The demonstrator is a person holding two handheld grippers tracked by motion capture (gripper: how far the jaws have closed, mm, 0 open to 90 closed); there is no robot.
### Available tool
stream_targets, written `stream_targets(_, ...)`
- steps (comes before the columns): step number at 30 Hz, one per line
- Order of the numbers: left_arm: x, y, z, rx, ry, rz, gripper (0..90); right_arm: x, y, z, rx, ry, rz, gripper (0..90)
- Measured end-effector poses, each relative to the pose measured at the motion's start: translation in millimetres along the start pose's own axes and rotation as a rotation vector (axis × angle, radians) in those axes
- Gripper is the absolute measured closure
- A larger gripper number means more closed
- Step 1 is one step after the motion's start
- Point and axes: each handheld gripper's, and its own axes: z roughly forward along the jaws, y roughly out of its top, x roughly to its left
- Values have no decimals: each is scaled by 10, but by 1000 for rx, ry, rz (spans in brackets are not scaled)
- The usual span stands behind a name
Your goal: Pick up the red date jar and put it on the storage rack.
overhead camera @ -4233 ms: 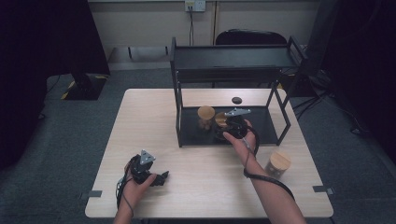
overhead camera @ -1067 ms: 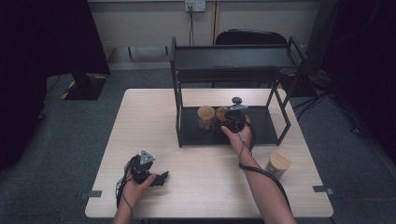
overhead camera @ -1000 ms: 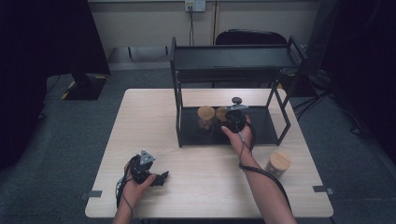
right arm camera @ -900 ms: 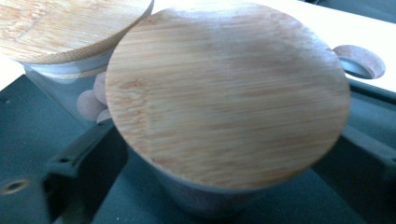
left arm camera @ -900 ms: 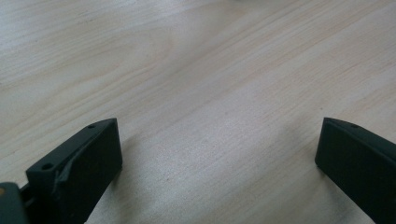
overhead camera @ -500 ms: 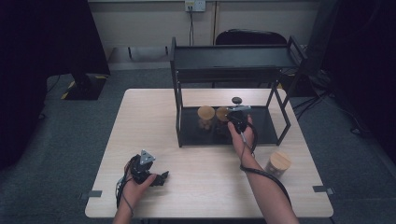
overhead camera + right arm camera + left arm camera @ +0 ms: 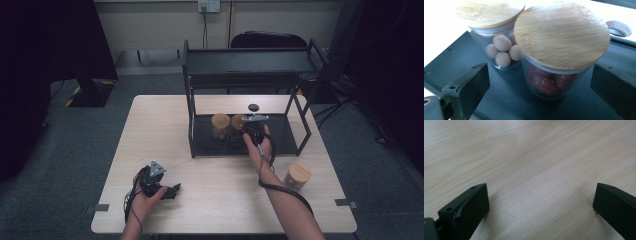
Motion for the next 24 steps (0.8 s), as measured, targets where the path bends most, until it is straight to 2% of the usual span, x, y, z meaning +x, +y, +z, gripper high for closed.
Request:
stream_targets(8,0,0,0,0,0,0,2,66,-50,-81,10,13,-6,17)
stream_targets(24,3,1,1,0,-2,2,2,192,-187,-302,-3,76,-18,18)
